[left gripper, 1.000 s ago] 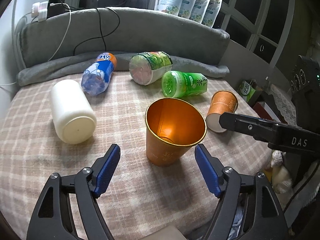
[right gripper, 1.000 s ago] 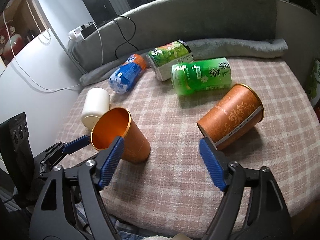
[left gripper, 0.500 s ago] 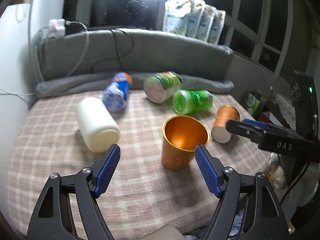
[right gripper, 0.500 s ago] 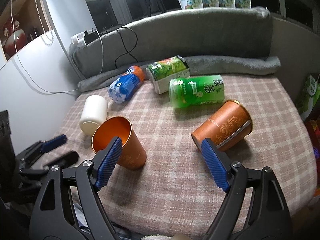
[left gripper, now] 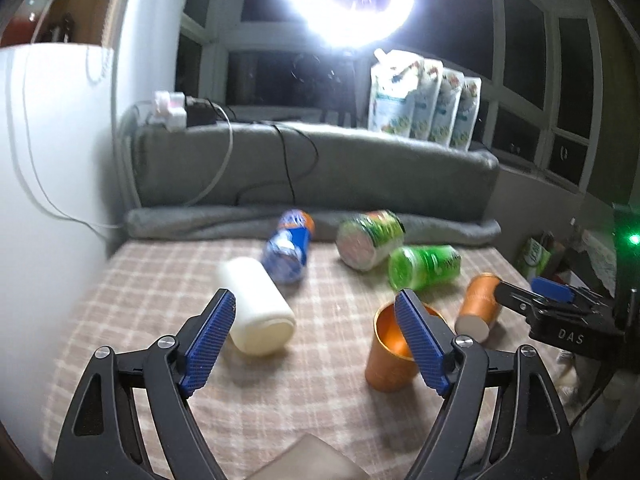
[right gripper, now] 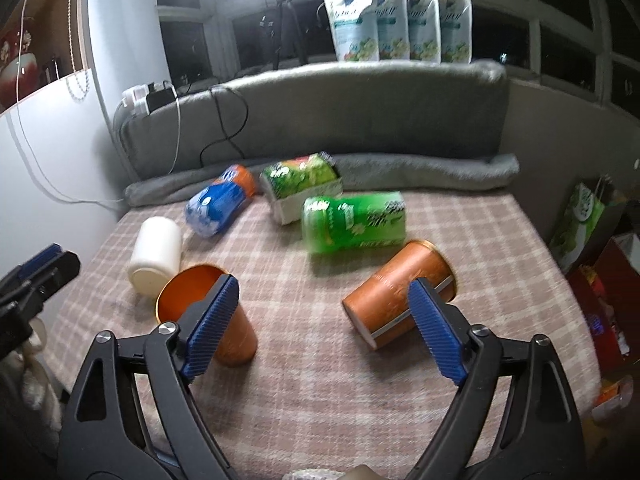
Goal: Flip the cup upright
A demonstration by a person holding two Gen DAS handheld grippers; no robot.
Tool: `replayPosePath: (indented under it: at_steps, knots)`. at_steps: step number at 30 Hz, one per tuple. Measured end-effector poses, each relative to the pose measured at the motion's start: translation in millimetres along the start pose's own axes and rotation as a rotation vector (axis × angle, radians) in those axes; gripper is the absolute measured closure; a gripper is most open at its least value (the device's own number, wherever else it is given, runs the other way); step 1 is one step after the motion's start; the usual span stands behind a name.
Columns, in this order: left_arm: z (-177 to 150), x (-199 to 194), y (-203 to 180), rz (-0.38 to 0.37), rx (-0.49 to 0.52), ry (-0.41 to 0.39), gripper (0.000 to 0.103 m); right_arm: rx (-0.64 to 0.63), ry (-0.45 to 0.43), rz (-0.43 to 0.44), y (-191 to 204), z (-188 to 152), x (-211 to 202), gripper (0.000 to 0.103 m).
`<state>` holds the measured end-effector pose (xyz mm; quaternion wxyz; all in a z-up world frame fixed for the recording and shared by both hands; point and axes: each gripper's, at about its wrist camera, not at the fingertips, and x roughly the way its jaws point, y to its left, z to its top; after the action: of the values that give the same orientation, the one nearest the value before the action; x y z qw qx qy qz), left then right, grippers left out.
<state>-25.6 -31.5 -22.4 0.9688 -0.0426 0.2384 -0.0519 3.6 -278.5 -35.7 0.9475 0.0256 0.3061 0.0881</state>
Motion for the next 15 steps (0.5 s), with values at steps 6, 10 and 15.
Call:
replayPosePath:
  at_steps: [6,10,15]
  knots:
    - [5,-4,6,0.016,-0.032,-0.034,0.017,-0.005,-0.092,-0.047,1,4,-14,0.003]
    - [5,-6,5,0.019,-0.029,-0.038,0.017,-0.014,-0.124,-0.069,3,6,-19,0.001]
    - [6,-7,3,0.016,-0.025,-0.038,0.017,-0.018,-0.132,-0.075,3,7,-20,0.001]
